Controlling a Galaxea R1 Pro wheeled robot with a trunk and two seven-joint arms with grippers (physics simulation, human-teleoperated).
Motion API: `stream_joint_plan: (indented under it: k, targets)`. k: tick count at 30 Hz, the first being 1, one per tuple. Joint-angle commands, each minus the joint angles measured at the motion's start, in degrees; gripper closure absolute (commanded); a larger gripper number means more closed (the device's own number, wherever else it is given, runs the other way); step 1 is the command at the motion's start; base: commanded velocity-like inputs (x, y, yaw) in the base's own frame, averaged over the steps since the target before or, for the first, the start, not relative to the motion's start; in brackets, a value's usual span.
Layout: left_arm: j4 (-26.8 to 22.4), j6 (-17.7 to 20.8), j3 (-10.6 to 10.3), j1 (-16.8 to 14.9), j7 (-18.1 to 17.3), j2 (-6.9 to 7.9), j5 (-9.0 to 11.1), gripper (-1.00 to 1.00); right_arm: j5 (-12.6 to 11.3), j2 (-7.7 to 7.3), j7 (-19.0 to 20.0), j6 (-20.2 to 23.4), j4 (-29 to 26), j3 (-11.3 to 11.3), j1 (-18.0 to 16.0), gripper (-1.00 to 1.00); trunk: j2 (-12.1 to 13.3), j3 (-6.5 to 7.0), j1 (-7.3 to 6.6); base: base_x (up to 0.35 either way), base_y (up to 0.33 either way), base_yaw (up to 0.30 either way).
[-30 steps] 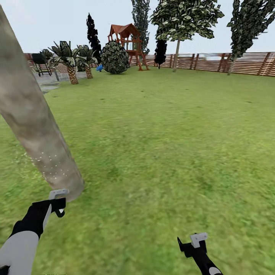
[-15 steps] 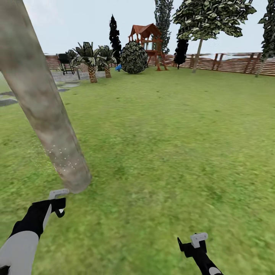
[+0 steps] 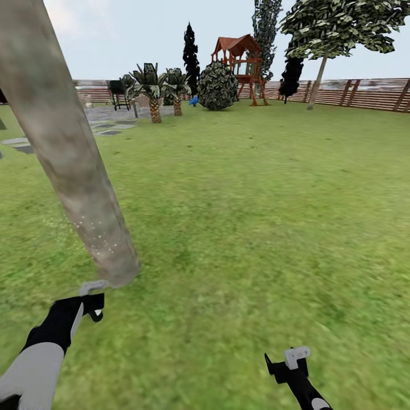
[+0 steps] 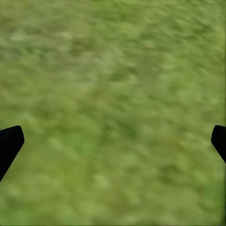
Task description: In the garden, pick up the pesticide atomizer on the floor and spray pesticide onto both trees until each tree trunk is fully covered.
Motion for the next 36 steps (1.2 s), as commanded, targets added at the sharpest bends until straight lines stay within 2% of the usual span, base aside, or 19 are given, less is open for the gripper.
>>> stream_joint_plan:
  k: [1, 4, 5, 8, 12, 20, 21, 22, 25, 36]
  targets:
    - [-0.1, 0.2, -0.3, -0.2, -0.5, 0.05, -0.7, 1.0, 0.3, 0.0, 0.3, -0.2, 0.0, -0.5, 0.0, -1.0, 0.0, -0.05, 0.0, 0.028, -0.013, 0.0]
    - [-0.3, 0.9, -1.0, -1.1, -0.7, 0.69, -0.7, 1.0, 0.3, 0.0, 0.4, -0.2, 0.0, -0.5, 0.0, -1.0, 0.0, -0.05, 0.0, 0.008, -0.004, 0.0]
    - [-0.8, 1.3, -1.0, -3.1, -0.8, 0.84, -0.8, 1.0, 0.3, 0.0, 0.4, -0.2, 0.0, -0.5, 0.0, -1.0, 0.0, -0.05, 0.0, 0.0, 0.0, 0.0]
    - [-1.2, 2.1, -1.0, -5.6, -0.7, 1.07, -0.9, 1.0, 0.3, 0.0, 0.4, -0.2, 0.0, -0.5, 0.0, -1.0, 0.0, -0.05, 0.0, 0.0, 0.0, 0.015]
    - [-1.3, 6.6, -1.1, -9.1, -0.6, 1.89, -0.8, 1.0, 0.3, 0.0, 0.4, -0.2, 0.0, -0.5, 0.0, -1.0, 0.0, -0.05, 0.0, 0.0, 0.0, 0.219]
    - [-4.8, 7.1, -1.2, -9.3, -0.6, 1.01, -0.9, 1.0, 0.3, 0.0, 0.4, -0.2, 0.0, -0.5, 0.0, -1.0, 0.0, -0.05, 0.0, 0.159, -0.12, 0.204]
    - [-4.8, 7.1, -1.4, -9.3, -0.6, 1.01, -0.9, 1.0, 0.3, 0.0, 0.4, -0.2, 0.0, -0.5, 0.0, -1.0, 0.0, -0.05, 0.0, 0.15, -0.235, 0.018]
    - [-4.9, 7.2, -2.7, -9.3, -0.6, 1.01, -0.9, 1.0, 0.3, 0.0, 0.4, -0.2, 0.0, -0.5, 0.0, -1.0, 0.0, -0.05, 0.0, 0.042, -0.263, 0.004]
    - [-4.9, 8.0, -3.4, -9.4, -0.6, 1.12, -0.9, 1.0, 0.3, 0.0, 0.4, -0.2, 0.0, -0.5, 0.0, -1.0, 0.0, -0.05, 0.0, 0.045, -0.268, 0.001]
    - [-5.0, 8.3, -3.5, -9.6, -0.6, 1.64, -0.8, 1.0, 0.3, 0.0, 0.4, -0.2, 0.0, -0.5, 0.0, -1.0, 0.0, -0.05, 0.0, 0.187, -0.235, 0.0]
